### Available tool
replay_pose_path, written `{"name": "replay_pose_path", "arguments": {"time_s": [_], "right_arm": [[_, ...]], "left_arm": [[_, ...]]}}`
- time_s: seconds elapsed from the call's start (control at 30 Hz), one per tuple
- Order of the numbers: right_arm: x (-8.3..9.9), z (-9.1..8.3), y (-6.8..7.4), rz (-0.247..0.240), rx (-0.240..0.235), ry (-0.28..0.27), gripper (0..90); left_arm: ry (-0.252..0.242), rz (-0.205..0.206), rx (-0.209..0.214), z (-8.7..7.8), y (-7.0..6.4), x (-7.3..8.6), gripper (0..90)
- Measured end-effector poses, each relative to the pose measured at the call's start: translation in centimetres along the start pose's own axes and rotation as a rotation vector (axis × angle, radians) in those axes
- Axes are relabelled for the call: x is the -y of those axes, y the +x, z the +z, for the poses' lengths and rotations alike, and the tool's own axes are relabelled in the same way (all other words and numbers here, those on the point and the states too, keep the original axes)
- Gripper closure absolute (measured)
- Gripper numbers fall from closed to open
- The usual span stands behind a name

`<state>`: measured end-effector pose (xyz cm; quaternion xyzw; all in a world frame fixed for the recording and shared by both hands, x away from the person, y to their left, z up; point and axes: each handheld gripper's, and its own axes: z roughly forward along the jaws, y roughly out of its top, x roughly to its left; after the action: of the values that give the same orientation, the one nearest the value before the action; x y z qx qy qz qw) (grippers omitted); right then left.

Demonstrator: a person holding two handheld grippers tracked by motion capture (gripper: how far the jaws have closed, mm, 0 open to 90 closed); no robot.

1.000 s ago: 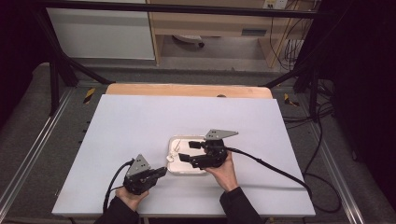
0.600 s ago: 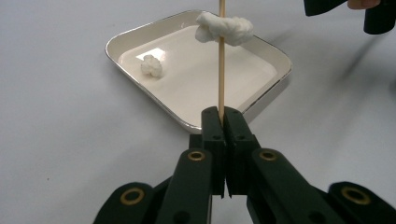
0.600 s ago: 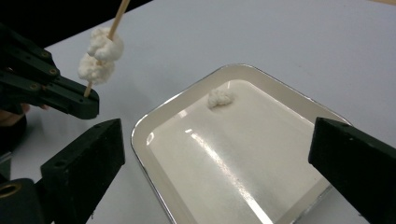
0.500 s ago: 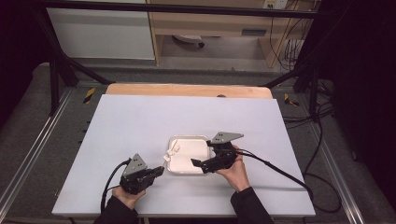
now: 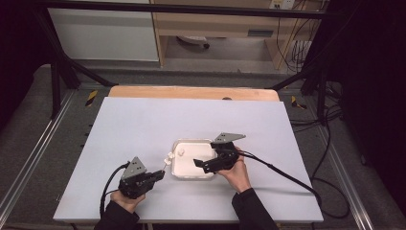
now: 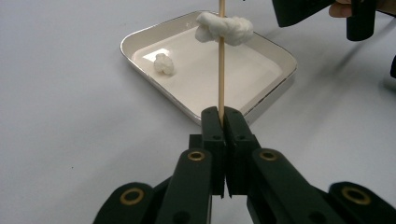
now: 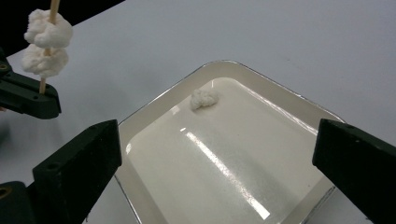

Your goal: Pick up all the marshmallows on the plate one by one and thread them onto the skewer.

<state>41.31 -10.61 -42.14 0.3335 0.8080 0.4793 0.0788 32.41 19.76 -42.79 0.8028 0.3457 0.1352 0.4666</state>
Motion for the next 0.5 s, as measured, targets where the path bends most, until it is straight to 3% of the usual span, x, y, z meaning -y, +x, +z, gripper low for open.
{"name": "replay_pose_path", "arguments": {"time_s": [0.5], "right_arm": [[-2.2, 4.4, 0.9, -0.038, 0.031, 0.061, 4.5]], "left_arm": [[-0.002, -0.002, -0.009, -0.4, 0.5, -0.1, 88.4]]}}
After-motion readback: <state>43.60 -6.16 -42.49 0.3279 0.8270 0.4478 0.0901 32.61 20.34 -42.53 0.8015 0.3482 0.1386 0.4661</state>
